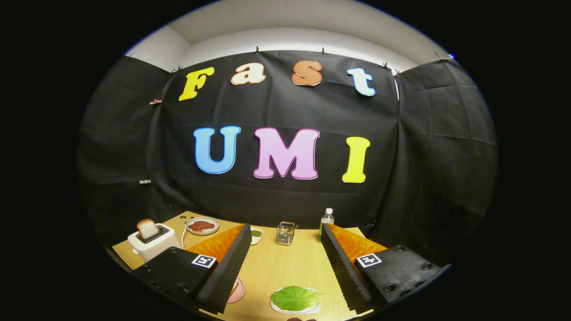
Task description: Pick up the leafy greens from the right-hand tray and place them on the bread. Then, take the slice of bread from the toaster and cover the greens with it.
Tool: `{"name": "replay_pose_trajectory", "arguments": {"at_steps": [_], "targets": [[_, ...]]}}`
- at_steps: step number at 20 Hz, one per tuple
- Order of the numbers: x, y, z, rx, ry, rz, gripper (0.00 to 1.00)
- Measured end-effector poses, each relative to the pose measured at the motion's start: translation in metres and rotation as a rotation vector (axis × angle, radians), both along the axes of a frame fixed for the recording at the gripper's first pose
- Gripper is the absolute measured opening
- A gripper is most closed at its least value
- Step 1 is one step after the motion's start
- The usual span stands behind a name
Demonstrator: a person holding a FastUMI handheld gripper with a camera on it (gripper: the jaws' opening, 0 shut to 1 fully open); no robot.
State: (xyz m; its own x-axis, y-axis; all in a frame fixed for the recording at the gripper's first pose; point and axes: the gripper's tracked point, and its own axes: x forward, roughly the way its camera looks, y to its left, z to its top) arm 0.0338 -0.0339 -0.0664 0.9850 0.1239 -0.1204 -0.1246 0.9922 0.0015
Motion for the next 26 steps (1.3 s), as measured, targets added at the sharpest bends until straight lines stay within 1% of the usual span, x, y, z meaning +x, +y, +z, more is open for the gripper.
{"name": "replay_pose_trajectory", "arguments": {"at_steps": [2,4,8,12,14,16,20,26], "targets": [[0.006,-0.004,-0.022,-0.054,0.040,0.034,0.98],[0.013,-0.004,-0.054,-0.106,0.113,0.088,0.98],[0.014,-0.001,-0.129,-0.160,0.297,0.202,0.98],[0.017,-0.004,-0.207,-0.282,0.432,0.314,0.98],[0.015,-0.006,-0.248,-0.303,0.527,0.361,0.98],[0.018,-0.009,-0.274,-0.321,0.573,0.385,0.98],[0.024,-0.011,-0.311,-0.392,0.622,0.443,0.98],[0.019,-0.014,-0.350,-0.366,0.737,0.483,0.96]]}}
